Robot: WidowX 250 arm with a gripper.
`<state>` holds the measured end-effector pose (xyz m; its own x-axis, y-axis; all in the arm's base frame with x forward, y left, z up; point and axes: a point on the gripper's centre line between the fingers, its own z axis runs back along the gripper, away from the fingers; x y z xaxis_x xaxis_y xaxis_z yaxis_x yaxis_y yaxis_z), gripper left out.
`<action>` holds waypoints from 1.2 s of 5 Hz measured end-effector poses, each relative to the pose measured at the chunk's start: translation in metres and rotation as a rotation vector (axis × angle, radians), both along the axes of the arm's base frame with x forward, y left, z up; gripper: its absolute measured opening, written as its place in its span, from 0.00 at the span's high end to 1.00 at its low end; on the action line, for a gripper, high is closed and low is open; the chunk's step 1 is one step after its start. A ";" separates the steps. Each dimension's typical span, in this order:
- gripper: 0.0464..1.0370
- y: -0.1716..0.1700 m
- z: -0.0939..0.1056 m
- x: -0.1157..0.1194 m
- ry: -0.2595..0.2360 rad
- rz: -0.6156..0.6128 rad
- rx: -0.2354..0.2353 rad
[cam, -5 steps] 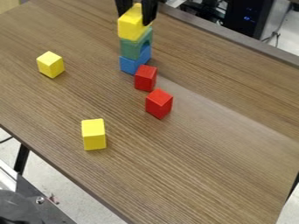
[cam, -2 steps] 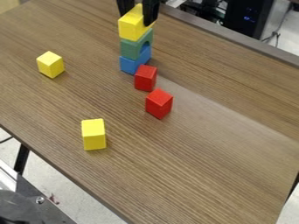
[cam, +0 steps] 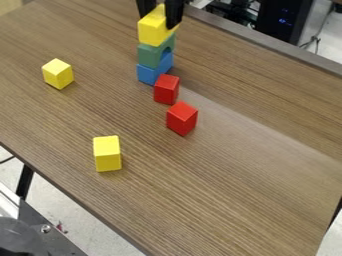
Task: Put the yellow rectangular block on top of the green arch
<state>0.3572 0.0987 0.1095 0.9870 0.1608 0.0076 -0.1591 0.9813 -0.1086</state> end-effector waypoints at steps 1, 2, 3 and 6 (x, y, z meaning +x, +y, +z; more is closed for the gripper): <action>0.47 0.003 -0.001 0.007 0.000 -0.004 -0.002; 0.47 0.019 -0.010 0.019 0.001 -0.006 -0.007; 0.47 0.033 -0.014 0.022 0.006 0.002 -0.009; 0.47 0.034 -0.014 0.022 0.002 0.001 -0.005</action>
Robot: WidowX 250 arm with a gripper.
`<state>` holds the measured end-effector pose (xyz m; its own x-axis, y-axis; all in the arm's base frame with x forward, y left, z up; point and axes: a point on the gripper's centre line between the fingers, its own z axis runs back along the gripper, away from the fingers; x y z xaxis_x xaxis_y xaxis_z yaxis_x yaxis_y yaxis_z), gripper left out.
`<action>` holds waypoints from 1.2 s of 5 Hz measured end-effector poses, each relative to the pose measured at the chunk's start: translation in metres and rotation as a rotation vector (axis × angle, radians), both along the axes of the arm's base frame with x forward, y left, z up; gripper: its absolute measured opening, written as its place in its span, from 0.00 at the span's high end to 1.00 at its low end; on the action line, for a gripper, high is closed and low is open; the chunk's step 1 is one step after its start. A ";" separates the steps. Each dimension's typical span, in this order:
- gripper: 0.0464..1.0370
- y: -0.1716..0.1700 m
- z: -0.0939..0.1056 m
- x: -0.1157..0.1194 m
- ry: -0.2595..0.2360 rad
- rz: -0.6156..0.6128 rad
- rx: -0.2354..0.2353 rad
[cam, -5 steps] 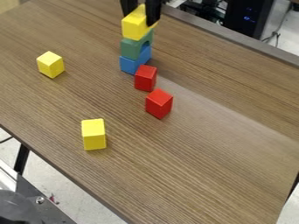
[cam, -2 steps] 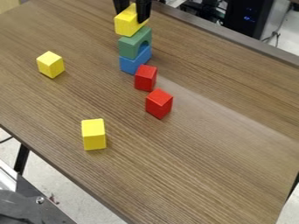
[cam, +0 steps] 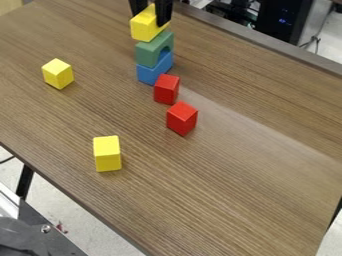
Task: Put the yellow rectangular block on top of the green arch
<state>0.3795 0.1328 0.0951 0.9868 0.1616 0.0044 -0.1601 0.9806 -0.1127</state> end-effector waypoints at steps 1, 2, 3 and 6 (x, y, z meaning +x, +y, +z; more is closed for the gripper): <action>0.47 -0.002 0.000 -0.004 -0.004 -0.004 0.000; 0.47 -0.006 0.000 -0.012 -0.006 -0.010 -0.003; 0.47 -0.016 0.004 -0.020 -0.023 -0.026 0.001; 0.47 -0.020 0.006 -0.020 -0.035 -0.034 0.000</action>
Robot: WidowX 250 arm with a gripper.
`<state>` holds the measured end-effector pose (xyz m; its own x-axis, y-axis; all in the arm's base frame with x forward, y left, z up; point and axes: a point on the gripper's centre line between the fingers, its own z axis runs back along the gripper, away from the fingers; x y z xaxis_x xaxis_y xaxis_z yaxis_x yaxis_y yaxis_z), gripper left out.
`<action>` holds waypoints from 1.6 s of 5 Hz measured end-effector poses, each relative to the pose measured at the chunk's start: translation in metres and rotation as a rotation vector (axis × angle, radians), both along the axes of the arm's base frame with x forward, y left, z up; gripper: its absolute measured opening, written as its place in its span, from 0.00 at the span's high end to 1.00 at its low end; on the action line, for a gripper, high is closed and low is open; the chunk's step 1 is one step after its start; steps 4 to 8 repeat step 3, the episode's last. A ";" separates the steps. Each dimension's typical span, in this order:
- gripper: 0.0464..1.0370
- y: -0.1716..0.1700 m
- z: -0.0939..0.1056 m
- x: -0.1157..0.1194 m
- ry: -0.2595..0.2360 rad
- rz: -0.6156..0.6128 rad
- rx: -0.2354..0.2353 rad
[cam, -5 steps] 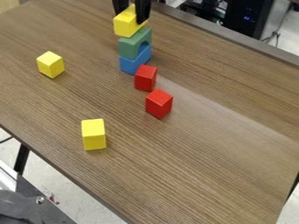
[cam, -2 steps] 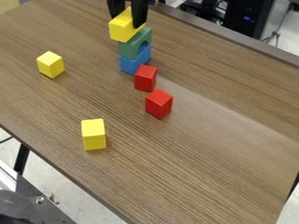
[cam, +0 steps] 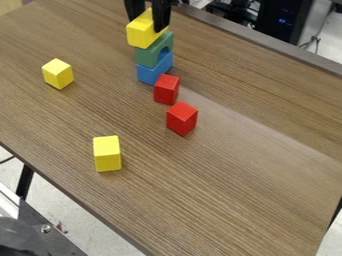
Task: Put the yellow rectangular block on top of the green arch
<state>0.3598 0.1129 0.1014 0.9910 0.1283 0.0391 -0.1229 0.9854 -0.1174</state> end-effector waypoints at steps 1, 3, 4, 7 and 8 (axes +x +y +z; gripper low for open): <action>0.47 0.000 0.002 0.002 -0.007 -0.003 0.004; 0.47 -0.004 0.001 0.004 -0.009 -0.015 0.003; 0.47 -0.004 0.001 0.004 -0.009 -0.015 0.003; 0.47 -0.004 0.001 0.004 -0.009 -0.015 0.003; 0.47 -0.004 0.001 0.004 -0.009 -0.015 0.003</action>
